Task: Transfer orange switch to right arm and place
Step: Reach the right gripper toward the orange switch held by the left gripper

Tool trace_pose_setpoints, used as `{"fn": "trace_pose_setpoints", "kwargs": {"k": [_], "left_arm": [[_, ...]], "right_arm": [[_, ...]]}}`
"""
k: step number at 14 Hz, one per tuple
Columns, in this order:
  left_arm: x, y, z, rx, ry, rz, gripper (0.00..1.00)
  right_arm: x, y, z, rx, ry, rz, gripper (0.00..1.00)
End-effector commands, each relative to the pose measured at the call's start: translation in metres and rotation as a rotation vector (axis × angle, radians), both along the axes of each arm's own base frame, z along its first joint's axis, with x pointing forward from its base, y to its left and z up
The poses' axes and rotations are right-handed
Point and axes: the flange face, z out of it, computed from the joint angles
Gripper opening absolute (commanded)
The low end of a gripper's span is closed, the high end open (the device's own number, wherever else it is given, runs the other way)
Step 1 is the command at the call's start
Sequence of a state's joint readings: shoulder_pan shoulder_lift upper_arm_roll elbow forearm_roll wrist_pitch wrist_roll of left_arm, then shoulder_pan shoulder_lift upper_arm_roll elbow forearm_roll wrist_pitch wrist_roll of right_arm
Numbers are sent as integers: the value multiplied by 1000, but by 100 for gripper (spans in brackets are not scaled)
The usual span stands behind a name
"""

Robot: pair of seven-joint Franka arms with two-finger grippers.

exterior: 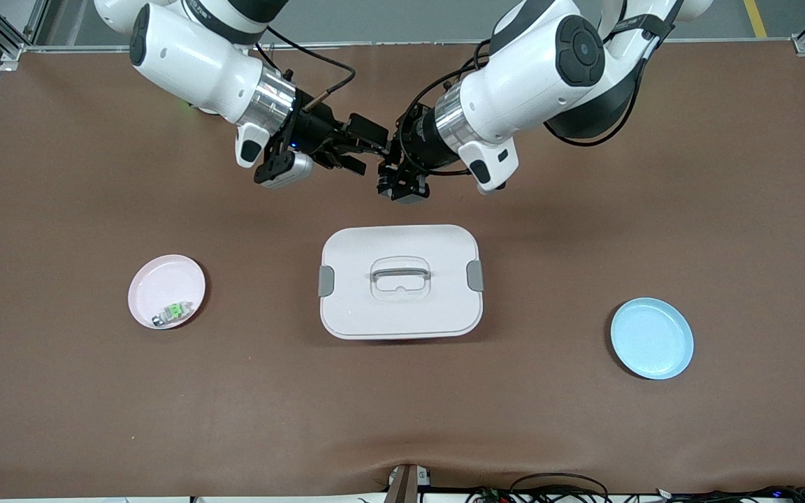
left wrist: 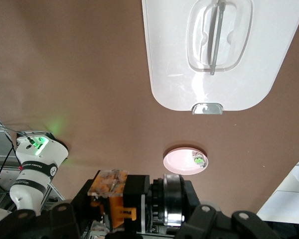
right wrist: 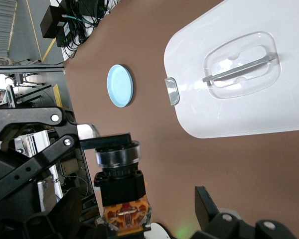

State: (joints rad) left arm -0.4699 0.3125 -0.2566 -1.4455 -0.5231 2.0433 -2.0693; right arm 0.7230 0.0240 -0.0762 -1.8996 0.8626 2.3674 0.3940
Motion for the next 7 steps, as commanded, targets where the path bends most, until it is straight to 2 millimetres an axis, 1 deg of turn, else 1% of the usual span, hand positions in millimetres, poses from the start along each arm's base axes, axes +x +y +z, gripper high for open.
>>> {"fn": "trace_pose_setpoints", "kwargs": {"k": [1,3,6,7], "left_arm": [[2,-2,4,8,-23,4,23],[3,-2,4,8,-23,4,23],[2,-3,3,9,-22,3,23],[2,-2,3,10,-24,3,23]], "right_arm": [[2,6,3,19,8,-14,100],[4,9,-2,15,1,-25,100],[3,17,-9,11,2,-34,100],[3,17,-8,12,2,-35,93]]}}
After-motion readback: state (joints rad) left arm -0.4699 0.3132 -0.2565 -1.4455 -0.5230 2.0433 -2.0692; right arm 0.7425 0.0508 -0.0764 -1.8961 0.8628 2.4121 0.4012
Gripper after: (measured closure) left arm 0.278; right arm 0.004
